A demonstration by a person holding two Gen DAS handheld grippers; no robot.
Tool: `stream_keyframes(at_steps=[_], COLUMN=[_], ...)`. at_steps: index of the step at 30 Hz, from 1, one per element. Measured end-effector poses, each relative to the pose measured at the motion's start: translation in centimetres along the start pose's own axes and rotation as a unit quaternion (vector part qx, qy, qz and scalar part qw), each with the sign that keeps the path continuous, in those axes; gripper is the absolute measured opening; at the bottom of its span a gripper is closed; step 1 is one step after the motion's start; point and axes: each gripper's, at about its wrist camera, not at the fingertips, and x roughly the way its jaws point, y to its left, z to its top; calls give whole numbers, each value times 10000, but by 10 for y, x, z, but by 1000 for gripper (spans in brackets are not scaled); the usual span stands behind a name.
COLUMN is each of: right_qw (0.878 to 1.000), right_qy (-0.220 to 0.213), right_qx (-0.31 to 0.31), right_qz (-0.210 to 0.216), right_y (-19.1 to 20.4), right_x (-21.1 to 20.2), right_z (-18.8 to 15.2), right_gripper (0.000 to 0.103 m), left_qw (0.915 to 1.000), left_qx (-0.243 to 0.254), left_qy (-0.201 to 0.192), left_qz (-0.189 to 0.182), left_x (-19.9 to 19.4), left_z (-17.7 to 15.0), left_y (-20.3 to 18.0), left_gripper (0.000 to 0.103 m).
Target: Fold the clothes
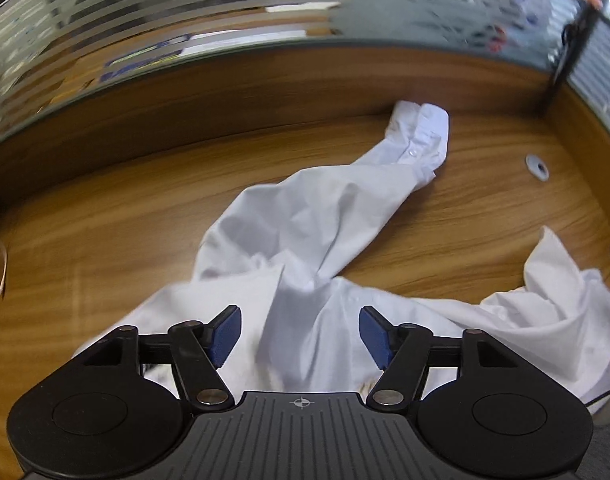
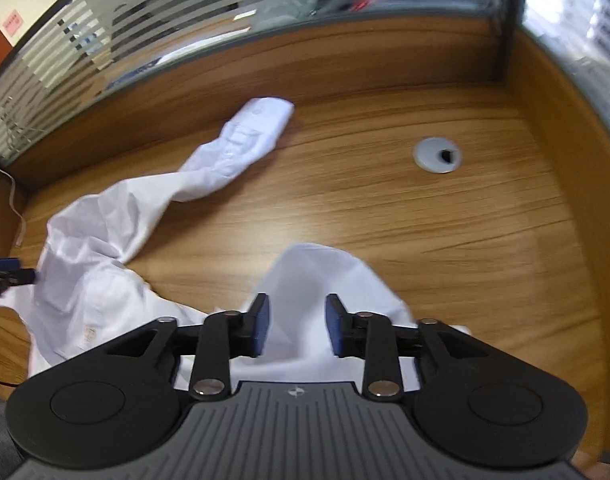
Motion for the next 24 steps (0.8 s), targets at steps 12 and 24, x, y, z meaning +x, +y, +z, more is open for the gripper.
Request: stream_keyframes(at_steps=[12, 24], right_qw=[9959, 9903], right_qy=[814, 1216], right_qx=[-45, -107], right_qz=[381, 663], right_y=[19, 22], right_x=[75, 92], right_z=[-5, -18], right_gripper=[57, 16], left_qw=[9966, 9889], left_qx=[646, 1119], left_qy=[495, 912], left_qz=[-135, 365], left_x=[84, 157], left_z=[42, 32], left_y=[-33, -55], left_gripper=[81, 79])
